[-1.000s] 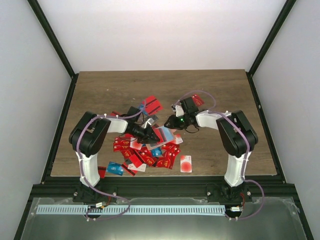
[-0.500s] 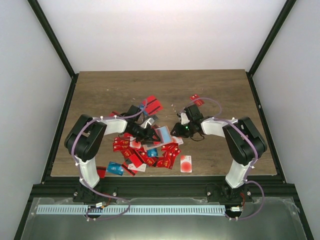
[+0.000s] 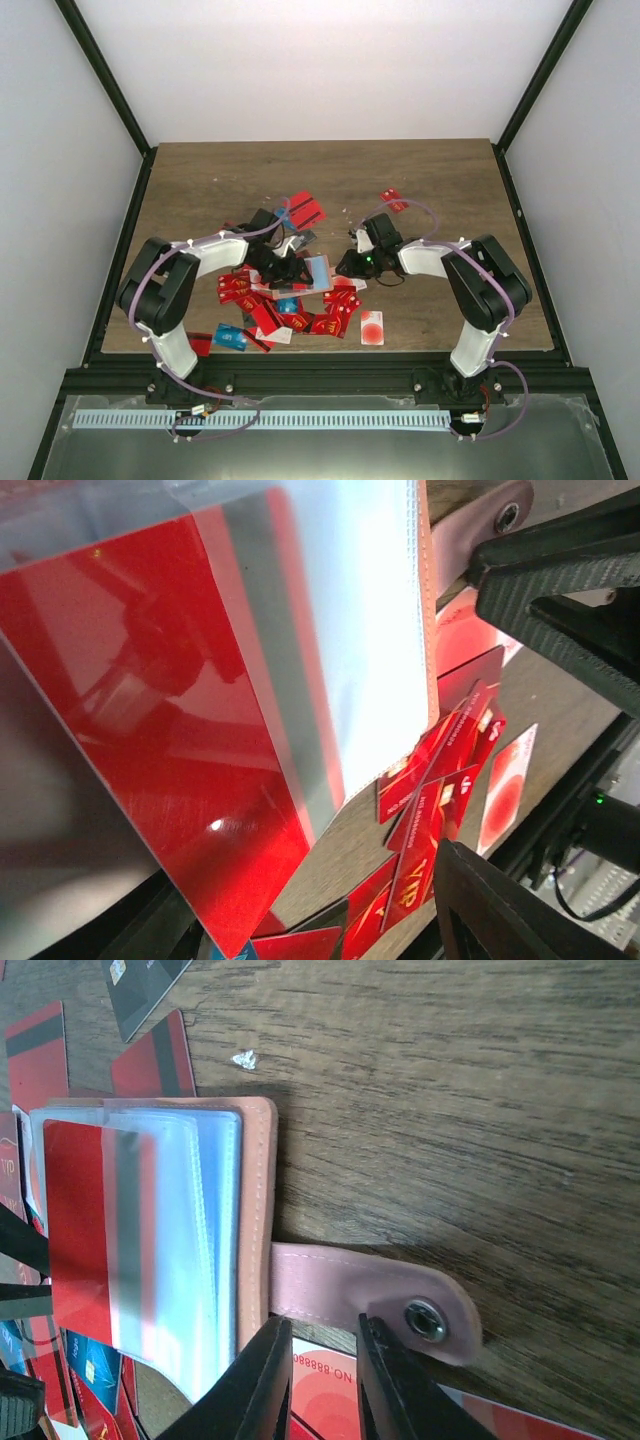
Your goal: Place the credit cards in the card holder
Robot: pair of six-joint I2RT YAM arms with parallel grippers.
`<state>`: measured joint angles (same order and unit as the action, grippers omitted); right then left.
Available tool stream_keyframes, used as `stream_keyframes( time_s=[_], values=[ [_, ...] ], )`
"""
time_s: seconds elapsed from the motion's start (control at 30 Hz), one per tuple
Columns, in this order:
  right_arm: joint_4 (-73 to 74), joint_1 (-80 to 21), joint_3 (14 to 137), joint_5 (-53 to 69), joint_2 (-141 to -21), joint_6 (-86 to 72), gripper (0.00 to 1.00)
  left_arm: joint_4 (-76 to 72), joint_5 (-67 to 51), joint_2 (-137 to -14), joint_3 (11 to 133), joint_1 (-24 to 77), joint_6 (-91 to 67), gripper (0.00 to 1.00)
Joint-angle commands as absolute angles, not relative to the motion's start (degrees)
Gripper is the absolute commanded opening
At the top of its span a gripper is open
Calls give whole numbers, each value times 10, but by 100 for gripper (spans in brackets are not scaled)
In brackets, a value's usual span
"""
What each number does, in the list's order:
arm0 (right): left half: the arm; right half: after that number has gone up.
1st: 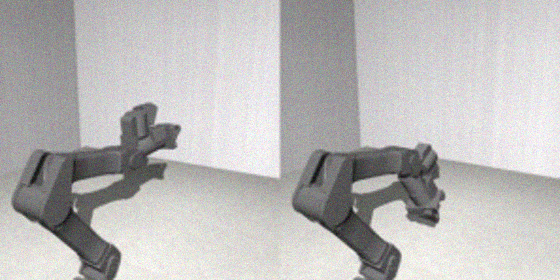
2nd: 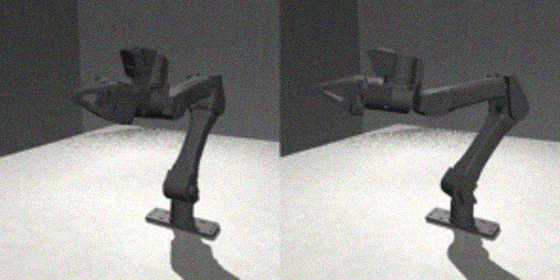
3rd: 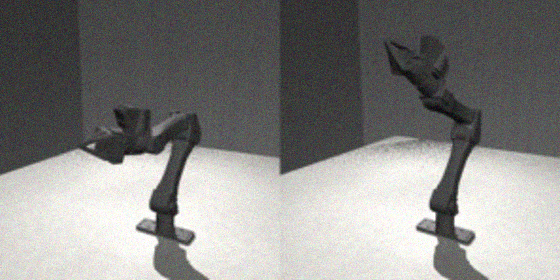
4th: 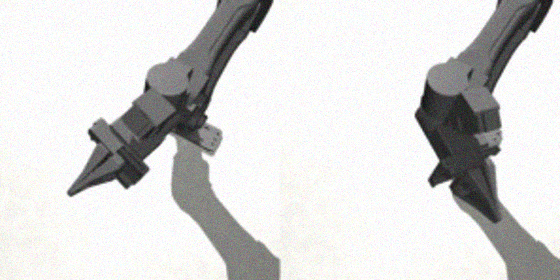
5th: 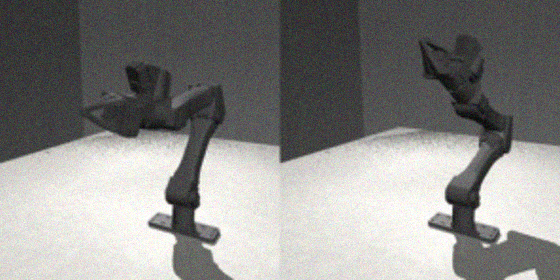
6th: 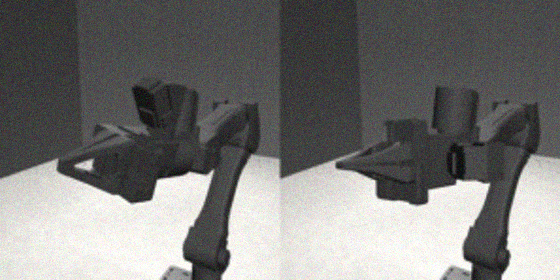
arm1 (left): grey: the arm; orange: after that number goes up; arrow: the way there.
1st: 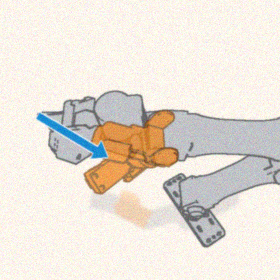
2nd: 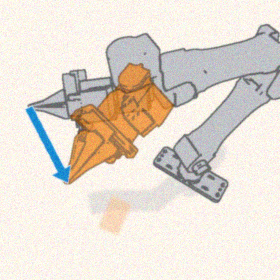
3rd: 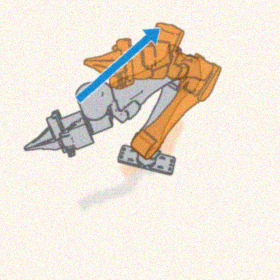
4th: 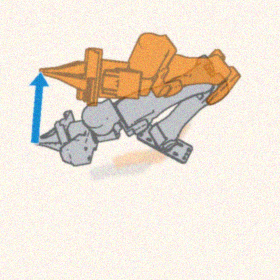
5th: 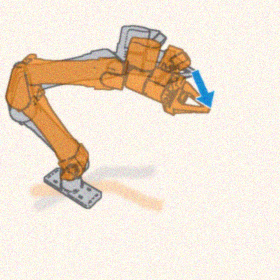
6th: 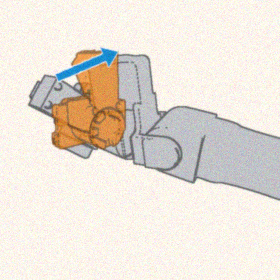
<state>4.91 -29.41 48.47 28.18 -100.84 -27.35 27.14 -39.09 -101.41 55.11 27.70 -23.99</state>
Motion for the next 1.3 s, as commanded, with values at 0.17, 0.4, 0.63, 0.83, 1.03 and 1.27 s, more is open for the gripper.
stream_keyframes(
  time_s=[0.17, 0.4, 0.63, 0.83, 1.03, 1.27],
  values=[
    [67, -298, 481, 274, -1008, -279, 20, 359, -290, -1005, 545, 274, -218, 70],
    [72, -298, 488, 287, -997, -277, 20, 424, -289, -951, 572, 274, -195, 80],
    [79, -298, 490, 293, -983, -275, 19, 478, -196, -908, 585, 262, -180, 85],
    [73, -300, 497, 315, -967, -277, 18, 409, -212, -925, 576, 261, -208, 55],
    [72, -304, 511, 314, -963, -278, 17, 375, -221, -955, 582, 263, -222, 33],
    [63, -310, 530, 320, -994, -283, 15, 355, -219, -984, 578, 263, -227, 30]
  ],
)
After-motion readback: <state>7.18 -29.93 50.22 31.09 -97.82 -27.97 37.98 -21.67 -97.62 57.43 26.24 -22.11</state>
